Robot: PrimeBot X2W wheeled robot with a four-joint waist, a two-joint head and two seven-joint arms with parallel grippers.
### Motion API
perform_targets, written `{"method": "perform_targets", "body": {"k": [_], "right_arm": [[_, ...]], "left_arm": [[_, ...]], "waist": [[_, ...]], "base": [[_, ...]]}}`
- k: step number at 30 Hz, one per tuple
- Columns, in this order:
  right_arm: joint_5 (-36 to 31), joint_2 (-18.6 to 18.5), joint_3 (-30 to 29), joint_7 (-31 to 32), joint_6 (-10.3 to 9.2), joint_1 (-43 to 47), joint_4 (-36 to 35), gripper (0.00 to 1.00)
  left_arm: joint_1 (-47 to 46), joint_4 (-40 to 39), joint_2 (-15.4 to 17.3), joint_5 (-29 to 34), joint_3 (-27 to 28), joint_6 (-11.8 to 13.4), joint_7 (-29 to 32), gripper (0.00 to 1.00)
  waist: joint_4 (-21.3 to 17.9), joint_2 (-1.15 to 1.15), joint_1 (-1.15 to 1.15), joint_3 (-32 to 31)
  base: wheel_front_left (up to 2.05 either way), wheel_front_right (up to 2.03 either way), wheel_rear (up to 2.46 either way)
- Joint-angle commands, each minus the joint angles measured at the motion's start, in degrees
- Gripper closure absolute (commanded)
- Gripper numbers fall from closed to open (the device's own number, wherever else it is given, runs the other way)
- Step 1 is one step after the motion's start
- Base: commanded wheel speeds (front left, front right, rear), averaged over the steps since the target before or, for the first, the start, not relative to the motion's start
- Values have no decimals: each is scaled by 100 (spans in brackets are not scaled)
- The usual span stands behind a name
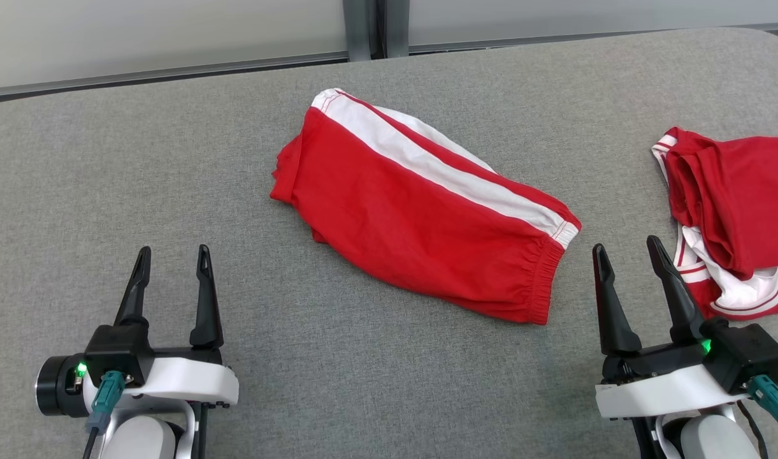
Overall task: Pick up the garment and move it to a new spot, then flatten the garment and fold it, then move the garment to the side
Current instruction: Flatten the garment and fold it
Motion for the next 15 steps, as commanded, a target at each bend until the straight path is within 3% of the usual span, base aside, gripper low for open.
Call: {"method": "perform_targets", "body": {"k": [1, 10, 15], "right_arm": [[8, 2, -7, 6, 1, 49, -13, 0], [44, 30, -1, 29, 1, 11, 33, 0], [55, 40, 5, 28, 1, -35, 13, 0]], "left_arm": [[43, -9, 30, -46, 18, -3, -21, 0], [-3, 32, 50, -54, -15, -62, -21, 0], [-235, 106, 12, -206, -104, -281, 38, 0]], "waist": [[0, 0, 0, 2], [-5, 0, 0, 26], [-29, 0, 0, 98]], "base": [[0, 0, 0], [0, 0, 0], [0, 0, 0]]}}
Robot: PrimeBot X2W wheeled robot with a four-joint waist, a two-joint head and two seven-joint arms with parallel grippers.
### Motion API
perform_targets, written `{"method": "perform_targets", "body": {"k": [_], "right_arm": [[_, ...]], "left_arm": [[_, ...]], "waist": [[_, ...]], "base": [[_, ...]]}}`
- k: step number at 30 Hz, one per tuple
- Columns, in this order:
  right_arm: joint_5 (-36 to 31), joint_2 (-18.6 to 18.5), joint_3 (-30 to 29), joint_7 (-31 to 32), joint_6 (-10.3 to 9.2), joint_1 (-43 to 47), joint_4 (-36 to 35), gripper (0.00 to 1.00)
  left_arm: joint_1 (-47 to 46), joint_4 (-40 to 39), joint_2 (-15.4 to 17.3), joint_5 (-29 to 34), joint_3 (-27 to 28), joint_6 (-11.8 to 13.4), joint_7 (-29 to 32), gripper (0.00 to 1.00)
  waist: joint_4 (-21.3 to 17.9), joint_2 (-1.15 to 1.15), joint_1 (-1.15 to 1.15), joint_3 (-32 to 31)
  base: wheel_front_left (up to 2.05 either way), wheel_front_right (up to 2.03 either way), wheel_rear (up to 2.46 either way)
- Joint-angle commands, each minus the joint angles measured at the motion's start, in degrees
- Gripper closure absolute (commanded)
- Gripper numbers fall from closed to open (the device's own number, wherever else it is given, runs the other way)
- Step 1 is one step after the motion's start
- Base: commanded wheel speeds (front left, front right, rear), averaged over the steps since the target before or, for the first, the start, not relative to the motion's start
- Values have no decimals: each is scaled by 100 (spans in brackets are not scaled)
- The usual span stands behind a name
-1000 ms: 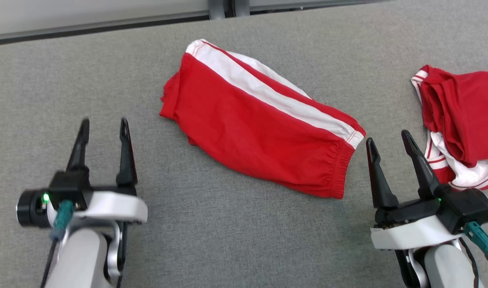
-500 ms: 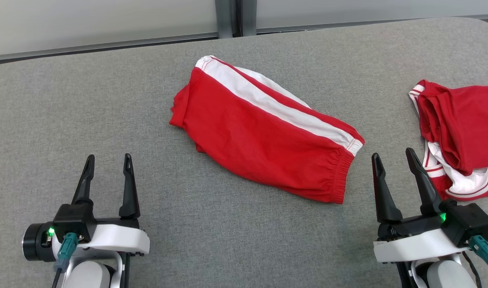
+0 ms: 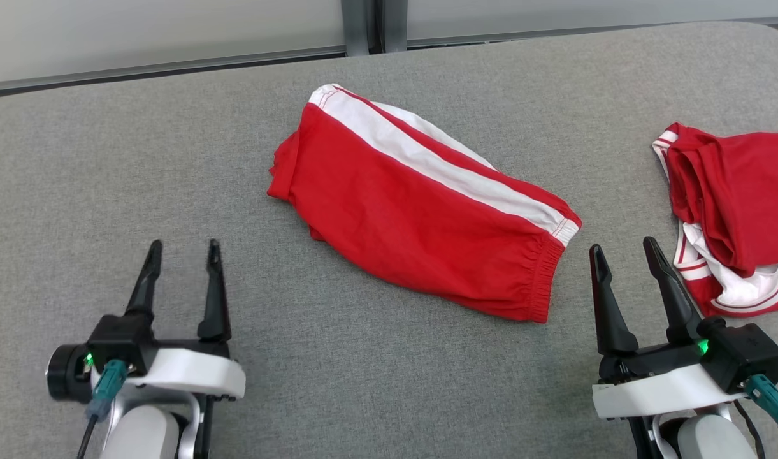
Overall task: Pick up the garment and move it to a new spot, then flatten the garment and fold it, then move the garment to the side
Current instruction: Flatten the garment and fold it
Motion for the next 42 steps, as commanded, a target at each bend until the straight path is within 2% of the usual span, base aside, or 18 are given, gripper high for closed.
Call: {"method": "perform_targets", "body": {"k": [1, 6, 7, 12, 17, 22, 23, 25, 31, 34, 39, 42], "right_arm": [[9, -8, -17, 8, 1, -47, -22, 0], [2, 4, -33, -10, 1, -180, -96, 0], [2, 4, -33, -10, 1, -180, -96, 0], [14, 14, 62, -35, 1, -359, -68, 0], [82, 35, 178, -90, 1, -480, 29, 0], [156, 48, 198, -139, 1, -512, 131, 0], [154, 50, 190, -146, 1, -517, 143, 0], [161, 52, 191, -152, 1, -518, 160, 0], [191, 59, 191, -175, 1, -559, 195, 0], [201, 60, 205, -185, 1, -557, 216, 0], [182, 61, 200, -196, 1, -465, 241, 0], [182, 61, 151, -197, 1, -407, 217, 0]], "left_arm": [[-232, 45, 25, -28, -61, -95, 50, 0], [-1172, 431, 33, -54, -378, -567, 419, 0], [-1172, 431, 33, -54, -378, -567, 419, 0], [-2291, 1535, 16, -157, -640, -1039, 1027, 0], [-3018, 2812, 60, -296, -708, -1245, 1516, 0], [-3447, 3644, 34, -516, -770, -1378, 1797, 2], [-3508, 3766, 30, -546, -810, -1405, 1838, 42], [-3582, 3959, 19, -615, -879, -1426, 1868, 100], [-3736, 4274, 55, -725, -1044, -1449, 1590, 100], [-3672, 4300, 71, -819, -1000, -1455, 1251, 100], [-3043, 4080, 16, -1086, -785, -1431, 624, 100], [-2486, 3737, -53, -1172, -736, -1327, 379, 100]], "waist": [[-11, 0, 0, 60], [-35, 0, 0, 333], [-35, 0, 0, 333], [-194, 0, 0, 581], [-437, 0, 0, 703], [-542, 0, 0, 761], [-552, 0, 0, 768], [-566, 0, 0, 784], [-547, 0, 0, 805], [-515, 0, 0, 802], [-416, 0, 0, 705], [-242, 0, 0, 658]], "base": [[0, 0, 0], [0, 0, 0], [0, 0, 0], [0, 0, 0], [0, 0, 0], [0, 0, 0], [0, 0, 0], [0, 0, 0], [0, 0, 0], [0, 0, 0], [0, 0, 0], [0, 0, 0]]}}
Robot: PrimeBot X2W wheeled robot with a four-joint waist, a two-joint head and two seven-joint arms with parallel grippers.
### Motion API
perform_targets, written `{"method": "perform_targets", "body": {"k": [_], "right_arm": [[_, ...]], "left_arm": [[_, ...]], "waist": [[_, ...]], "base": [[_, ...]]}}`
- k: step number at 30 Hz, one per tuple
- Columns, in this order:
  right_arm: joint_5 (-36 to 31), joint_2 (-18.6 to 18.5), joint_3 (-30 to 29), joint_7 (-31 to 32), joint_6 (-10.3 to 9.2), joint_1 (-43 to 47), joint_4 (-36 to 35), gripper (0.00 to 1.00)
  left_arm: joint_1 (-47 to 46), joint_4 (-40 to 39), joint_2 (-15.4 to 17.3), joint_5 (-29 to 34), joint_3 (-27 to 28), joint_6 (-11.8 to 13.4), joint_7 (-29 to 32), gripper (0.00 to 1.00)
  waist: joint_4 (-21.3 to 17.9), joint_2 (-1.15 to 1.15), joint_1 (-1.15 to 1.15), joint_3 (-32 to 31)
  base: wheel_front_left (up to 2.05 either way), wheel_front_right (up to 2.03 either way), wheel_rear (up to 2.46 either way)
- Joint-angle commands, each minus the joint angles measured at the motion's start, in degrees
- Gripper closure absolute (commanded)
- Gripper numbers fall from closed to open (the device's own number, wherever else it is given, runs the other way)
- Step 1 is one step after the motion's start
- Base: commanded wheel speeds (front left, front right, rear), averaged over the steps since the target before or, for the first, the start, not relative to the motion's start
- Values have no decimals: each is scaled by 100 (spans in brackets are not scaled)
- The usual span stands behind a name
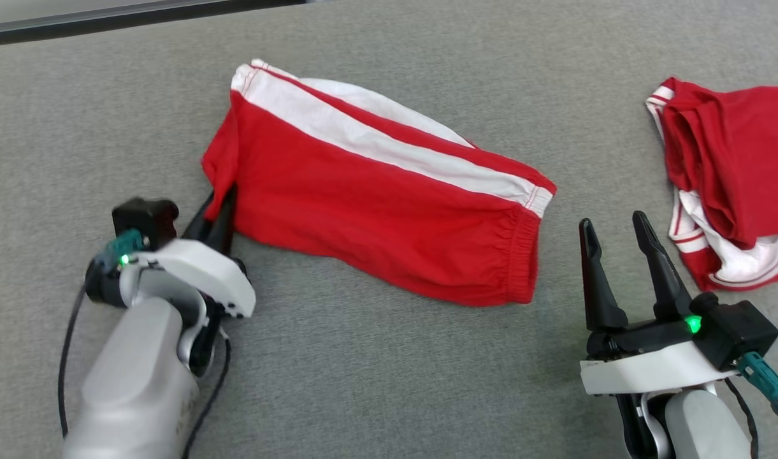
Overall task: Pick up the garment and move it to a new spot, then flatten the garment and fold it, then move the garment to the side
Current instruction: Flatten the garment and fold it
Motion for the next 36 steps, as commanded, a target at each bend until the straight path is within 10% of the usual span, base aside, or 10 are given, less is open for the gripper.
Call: {"method": "perform_targets", "body": {"k": [1, 18, 19, 21, 36], "right_arm": [[-18, -11, -64, -53, 1, 67, -22, 0], [0, -136, -154, 195, 1, 293, -122, 0], [-8, -142, -172, 207, 1, 301, -125, 0], [-38, -138, -197, 223, 1, 309, -136, 0], [-562, -192, -385, 461, 1, 482, -532, 0]], "left_arm": [[546, -192, -14, -55, 23, 134, -103, 100], [3046, -3221, -29, -258, 120, 1166, 235, 100], [3101, -3270, -22, -249, 113, 1210, 305, 95], [3168, -3375, -6, -217, 93, 1278, 347, 0], [3158, -4823, 351, 1179, 408, 1880, -465, 0]], "waist": [[196, 0, 0, -59], [631, 0, 0, -382], [627, 0, 0, -395], [618, 0, 0, -426], [658, 0, 0, -786]], "base": [[0, 0, 0], [0, 0, 0], [0, 0, 0], [0, 0, 0], [0, 0, 0]]}}
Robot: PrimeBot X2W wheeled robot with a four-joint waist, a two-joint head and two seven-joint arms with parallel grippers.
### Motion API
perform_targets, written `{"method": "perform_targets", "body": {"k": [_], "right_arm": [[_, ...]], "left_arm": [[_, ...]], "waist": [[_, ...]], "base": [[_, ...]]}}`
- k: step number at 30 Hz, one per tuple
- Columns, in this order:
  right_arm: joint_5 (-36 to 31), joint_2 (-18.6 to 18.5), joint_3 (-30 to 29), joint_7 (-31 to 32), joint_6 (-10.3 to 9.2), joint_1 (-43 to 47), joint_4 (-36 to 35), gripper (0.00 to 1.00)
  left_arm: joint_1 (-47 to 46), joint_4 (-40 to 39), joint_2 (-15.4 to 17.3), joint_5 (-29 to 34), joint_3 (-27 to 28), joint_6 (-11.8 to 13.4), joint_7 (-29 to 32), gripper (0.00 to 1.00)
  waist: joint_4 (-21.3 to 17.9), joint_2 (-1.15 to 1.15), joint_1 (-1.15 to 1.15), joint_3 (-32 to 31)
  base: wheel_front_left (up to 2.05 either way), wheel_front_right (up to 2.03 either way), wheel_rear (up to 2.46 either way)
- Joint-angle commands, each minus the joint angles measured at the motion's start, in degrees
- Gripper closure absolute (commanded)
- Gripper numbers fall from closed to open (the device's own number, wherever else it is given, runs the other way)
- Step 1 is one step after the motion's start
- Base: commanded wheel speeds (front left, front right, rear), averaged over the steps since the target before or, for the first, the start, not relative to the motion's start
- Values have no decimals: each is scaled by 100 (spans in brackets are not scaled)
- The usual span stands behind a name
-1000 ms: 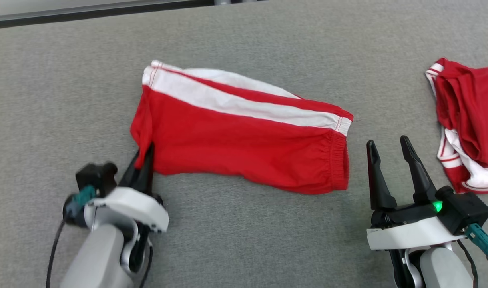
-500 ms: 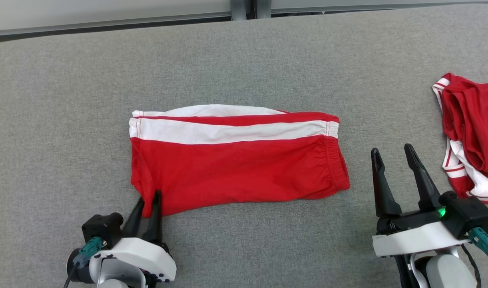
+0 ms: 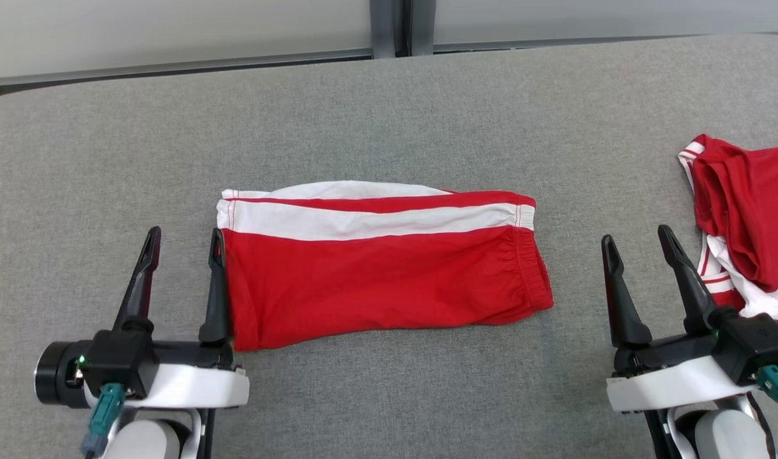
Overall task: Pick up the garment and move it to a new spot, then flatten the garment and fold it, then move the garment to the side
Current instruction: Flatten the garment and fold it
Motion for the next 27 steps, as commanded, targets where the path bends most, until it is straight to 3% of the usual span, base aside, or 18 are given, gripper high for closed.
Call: {"method": "perform_targets", "body": {"k": [1, 12, 27], "right_arm": [[-26, -5, -29, 43, 1, 91, -36, 0], [35, 78, -98, 161, 1, 444, -154, 0], [54, 81, -84, 221, 1, 460, -183, 0]], "left_arm": [[130, -60, 52, 92, 26, 44, -18, 0], [625, -33, 123, -132, 67, -43, 72, 0], [534, 14, 93, -222, -20, -29, 149, 0]], "waist": [[16, 0, 0, -56], [-13, 0, 0, -319], [41, 0, 0, -284]], "base": [[0, 0, 0], [0, 0, 0], [0, 0, 0]]}}
